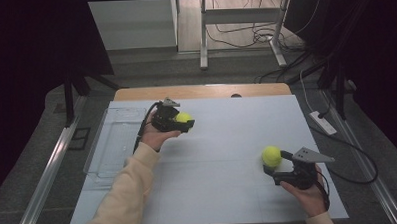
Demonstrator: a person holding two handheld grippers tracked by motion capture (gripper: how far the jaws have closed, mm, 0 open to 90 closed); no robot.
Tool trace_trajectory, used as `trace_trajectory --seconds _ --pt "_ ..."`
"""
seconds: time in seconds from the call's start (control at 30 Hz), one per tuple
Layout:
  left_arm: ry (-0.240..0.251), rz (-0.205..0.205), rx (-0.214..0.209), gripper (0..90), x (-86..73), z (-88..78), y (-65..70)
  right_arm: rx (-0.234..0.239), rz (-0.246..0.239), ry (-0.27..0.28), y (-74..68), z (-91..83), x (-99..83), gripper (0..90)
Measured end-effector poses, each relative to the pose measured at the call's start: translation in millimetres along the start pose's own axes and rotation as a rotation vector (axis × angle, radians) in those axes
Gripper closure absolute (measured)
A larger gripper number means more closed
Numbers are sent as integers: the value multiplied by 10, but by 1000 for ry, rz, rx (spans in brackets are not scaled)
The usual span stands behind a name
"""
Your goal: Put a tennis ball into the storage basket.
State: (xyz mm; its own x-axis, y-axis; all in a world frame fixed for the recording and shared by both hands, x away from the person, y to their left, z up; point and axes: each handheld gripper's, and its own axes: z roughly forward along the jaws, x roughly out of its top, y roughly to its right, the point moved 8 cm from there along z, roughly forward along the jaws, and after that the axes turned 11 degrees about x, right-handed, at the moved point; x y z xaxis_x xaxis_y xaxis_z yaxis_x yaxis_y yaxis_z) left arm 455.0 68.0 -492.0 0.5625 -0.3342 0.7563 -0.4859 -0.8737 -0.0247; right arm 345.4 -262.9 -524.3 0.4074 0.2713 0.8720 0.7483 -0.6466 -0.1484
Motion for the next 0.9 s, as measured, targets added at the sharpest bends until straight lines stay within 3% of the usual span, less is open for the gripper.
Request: trace_trajectory --seconds 0.9 --pt "78 -15 -3 287 72 -252 -25 0 -4 -2 -4 6 1 113"
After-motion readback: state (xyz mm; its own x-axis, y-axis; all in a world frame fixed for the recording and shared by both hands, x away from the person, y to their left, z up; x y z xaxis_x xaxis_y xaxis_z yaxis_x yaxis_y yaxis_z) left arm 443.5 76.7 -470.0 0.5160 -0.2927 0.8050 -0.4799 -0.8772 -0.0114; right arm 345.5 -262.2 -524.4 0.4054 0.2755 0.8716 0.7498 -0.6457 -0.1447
